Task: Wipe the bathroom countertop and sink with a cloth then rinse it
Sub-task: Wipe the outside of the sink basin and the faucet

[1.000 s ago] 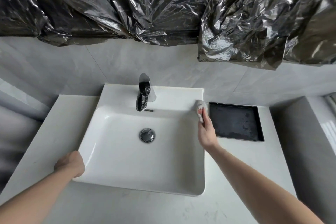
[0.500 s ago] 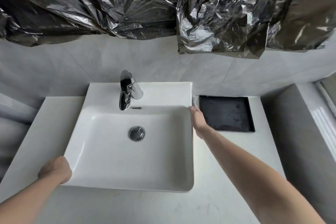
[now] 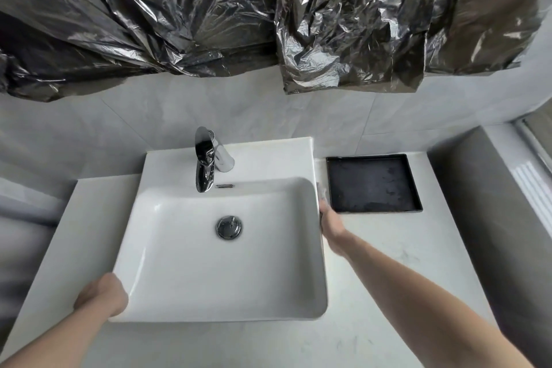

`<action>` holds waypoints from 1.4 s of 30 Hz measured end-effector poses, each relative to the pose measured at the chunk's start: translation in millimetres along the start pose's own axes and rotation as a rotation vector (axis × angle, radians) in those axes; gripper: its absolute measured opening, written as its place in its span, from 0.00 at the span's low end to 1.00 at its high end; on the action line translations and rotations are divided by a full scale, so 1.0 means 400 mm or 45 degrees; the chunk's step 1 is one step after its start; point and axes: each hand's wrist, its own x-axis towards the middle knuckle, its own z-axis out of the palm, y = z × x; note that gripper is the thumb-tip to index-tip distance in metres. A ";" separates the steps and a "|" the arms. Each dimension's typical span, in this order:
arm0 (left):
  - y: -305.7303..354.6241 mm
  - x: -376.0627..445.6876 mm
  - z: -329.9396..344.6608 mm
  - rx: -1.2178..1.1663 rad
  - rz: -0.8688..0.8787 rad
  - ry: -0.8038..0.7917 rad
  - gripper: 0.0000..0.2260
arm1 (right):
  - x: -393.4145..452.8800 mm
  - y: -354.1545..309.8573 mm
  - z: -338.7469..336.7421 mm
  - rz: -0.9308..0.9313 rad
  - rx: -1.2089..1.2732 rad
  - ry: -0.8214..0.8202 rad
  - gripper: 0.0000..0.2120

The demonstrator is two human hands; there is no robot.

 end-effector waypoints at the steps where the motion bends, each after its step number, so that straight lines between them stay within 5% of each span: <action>1: 0.001 0.004 0.001 0.008 0.010 -0.003 0.13 | -0.066 0.006 0.013 -0.016 -0.009 0.010 0.34; 9: -0.021 0.024 0.033 -0.050 0.002 0.057 0.14 | -0.283 0.207 0.003 0.026 -0.014 -0.033 0.23; 21: -0.018 -0.041 0.012 -0.066 0.014 0.088 0.13 | -0.097 -0.061 0.002 0.019 -0.096 0.027 0.22; 28: -0.016 -0.038 0.012 -0.093 0.015 0.115 0.14 | -0.275 0.103 0.020 0.159 0.006 -0.012 0.20; 32: -0.011 -0.041 0.006 -0.120 0.011 0.114 0.14 | -0.399 0.208 0.023 0.194 0.001 0.007 0.26; 36: -0.016 -0.051 0.012 -0.137 0.025 0.147 0.14 | -0.465 0.223 0.043 0.311 0.054 0.103 0.05; 42: -0.039 -0.065 0.027 -0.187 0.080 0.178 0.14 | -0.408 0.099 0.063 0.024 0.131 0.139 0.25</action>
